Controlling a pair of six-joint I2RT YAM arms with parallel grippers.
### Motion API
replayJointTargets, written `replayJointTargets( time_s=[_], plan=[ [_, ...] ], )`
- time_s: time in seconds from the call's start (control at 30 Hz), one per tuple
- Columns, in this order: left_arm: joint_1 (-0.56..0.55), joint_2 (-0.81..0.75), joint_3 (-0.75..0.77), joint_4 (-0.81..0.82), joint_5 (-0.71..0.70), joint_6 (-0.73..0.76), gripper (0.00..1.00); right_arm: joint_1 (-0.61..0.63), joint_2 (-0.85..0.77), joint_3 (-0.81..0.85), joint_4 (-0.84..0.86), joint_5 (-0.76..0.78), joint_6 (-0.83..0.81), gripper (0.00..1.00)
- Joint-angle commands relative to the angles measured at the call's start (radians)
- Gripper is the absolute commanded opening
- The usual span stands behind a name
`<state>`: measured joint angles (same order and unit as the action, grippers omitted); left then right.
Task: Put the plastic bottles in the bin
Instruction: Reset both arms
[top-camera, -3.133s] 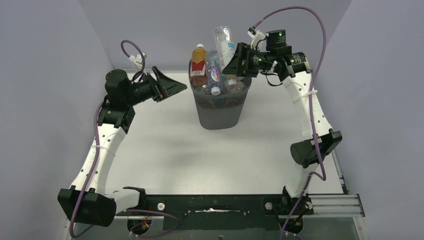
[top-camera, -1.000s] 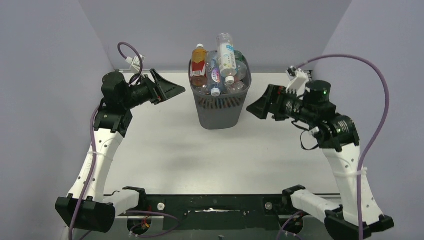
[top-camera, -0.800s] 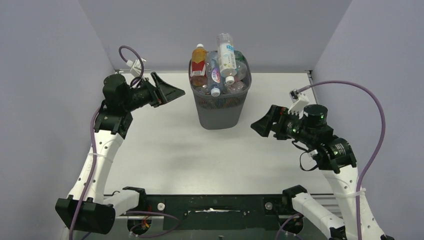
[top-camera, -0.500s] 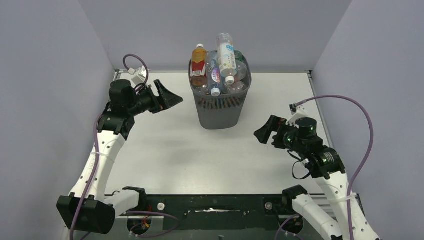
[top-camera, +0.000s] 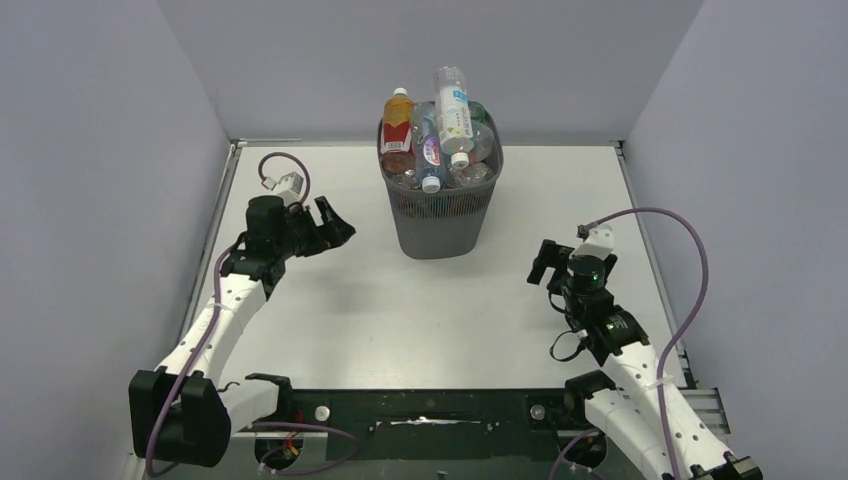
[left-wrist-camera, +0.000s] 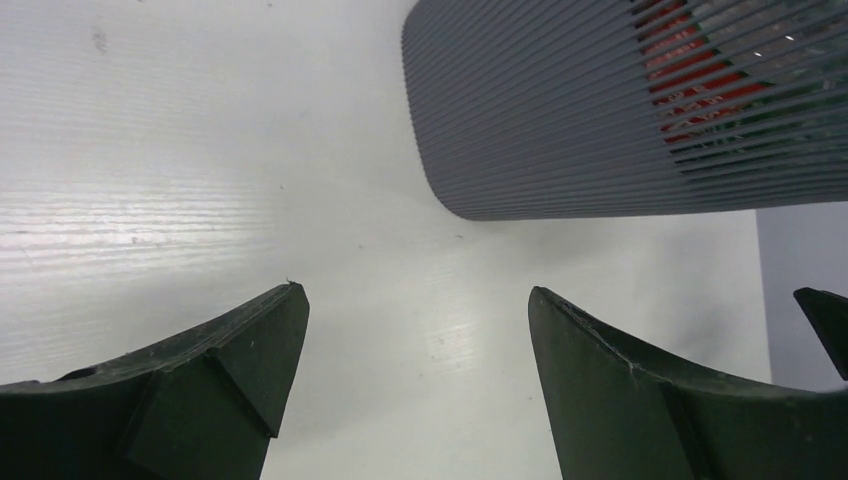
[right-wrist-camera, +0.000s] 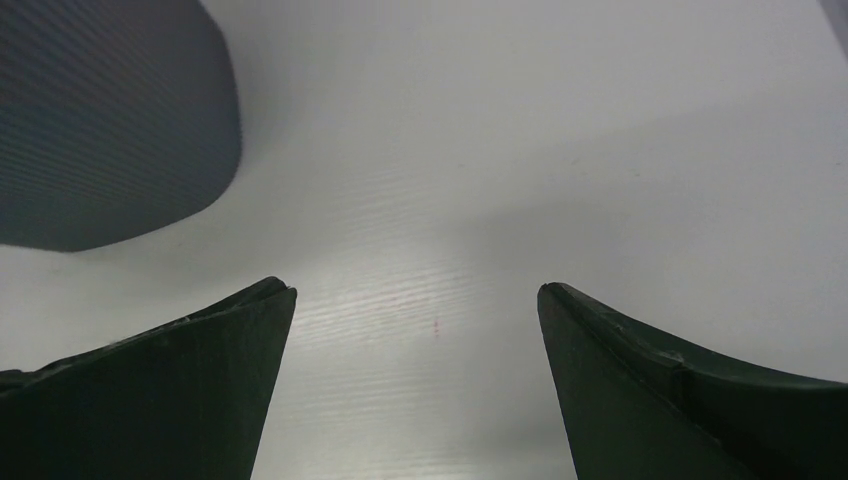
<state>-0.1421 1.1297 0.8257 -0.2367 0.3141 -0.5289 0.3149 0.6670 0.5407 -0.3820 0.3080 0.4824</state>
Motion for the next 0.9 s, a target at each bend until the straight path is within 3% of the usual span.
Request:
replayJointTargets(
  time_s=[0.0, 0.07, 0.2, 0.3, 0.53, 0.77, 0.87],
  plan=[
    [0.006, 0.024, -0.019, 0.187, -0.111, 0.07, 0.81, -0.025, 0.068, -0.078, 0.337, 0.236, -0.16, 0.98],
    [0.008, 0.055, -0.022, 0.194, -0.157, 0.102, 0.82, -0.088, 0.122, -0.11, 0.434, 0.236, -0.207, 0.98],
    [0.027, 0.119, -0.031, 0.217, -0.222, 0.152, 0.82, -0.315, 0.232, -0.16, 0.596, 0.052, -0.211, 0.98],
    [0.052, 0.148, -0.052, 0.258, -0.261, 0.19, 0.82, -0.408, 0.302, -0.196, 0.713, 0.023, -0.217, 0.98],
    [0.132, 0.181, -0.137, 0.427, -0.344, 0.239, 0.82, -0.437, 0.478, -0.224, 0.949, 0.057, -0.266, 0.98],
    [0.141, 0.204, -0.271, 0.698, -0.532, 0.314, 0.86, -0.447, 0.611, -0.288, 1.208, 0.046, -0.3, 0.98],
    [0.143, 0.238, -0.319, 0.82, -0.496, 0.365, 0.86, -0.446, 0.651, -0.293, 1.291, 0.036, -0.325, 0.98]
  ],
)
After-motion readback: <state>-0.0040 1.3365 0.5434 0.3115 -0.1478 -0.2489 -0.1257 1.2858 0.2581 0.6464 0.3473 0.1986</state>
